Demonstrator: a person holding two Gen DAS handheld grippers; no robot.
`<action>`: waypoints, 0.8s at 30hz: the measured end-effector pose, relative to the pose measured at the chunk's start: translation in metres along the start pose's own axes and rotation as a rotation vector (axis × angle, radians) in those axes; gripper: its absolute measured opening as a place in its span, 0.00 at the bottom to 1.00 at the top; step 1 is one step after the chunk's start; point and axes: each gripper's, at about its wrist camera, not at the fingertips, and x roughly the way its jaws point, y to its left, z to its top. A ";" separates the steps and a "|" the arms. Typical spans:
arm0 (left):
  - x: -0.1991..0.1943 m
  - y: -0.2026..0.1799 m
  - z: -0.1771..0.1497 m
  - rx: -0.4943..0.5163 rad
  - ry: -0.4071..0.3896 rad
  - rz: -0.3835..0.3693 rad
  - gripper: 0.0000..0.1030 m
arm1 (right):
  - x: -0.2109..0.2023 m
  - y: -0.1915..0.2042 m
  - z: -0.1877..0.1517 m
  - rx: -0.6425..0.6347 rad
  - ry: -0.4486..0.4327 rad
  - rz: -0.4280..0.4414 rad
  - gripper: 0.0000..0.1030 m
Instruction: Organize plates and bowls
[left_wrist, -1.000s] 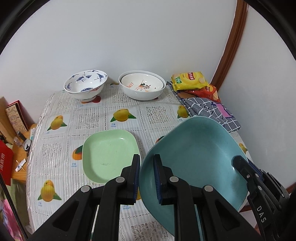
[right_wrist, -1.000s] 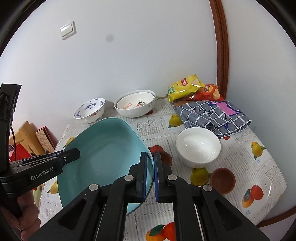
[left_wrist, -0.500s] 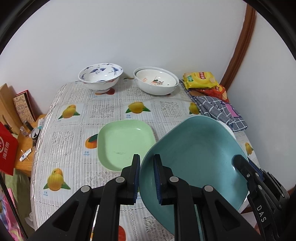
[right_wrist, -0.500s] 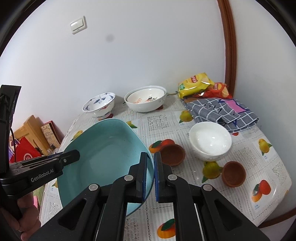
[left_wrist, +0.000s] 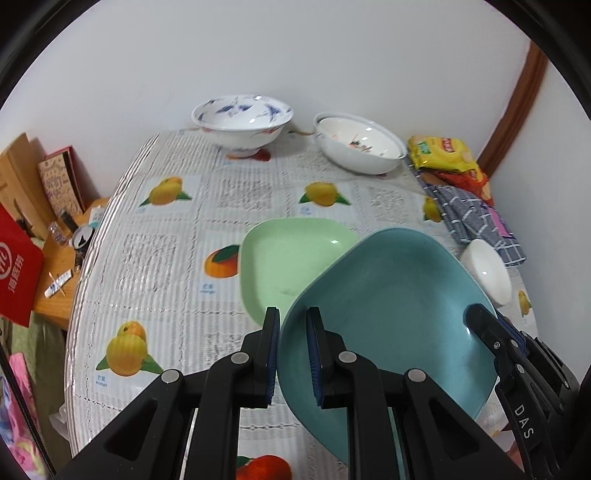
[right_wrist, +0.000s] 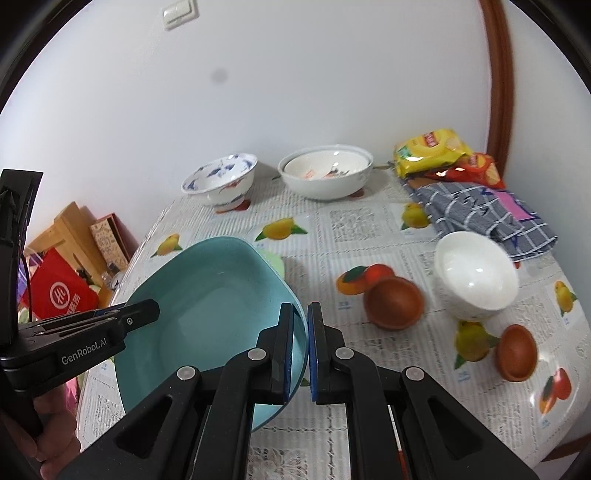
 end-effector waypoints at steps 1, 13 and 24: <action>0.003 0.003 -0.001 -0.005 0.006 0.005 0.14 | 0.006 0.002 -0.001 -0.004 0.012 0.006 0.08; 0.045 0.042 0.005 -0.093 0.078 0.043 0.14 | 0.067 0.023 0.001 -0.065 0.111 0.056 0.08; 0.063 0.052 0.026 -0.141 0.084 0.053 0.14 | 0.101 0.033 0.028 -0.119 0.118 0.098 0.08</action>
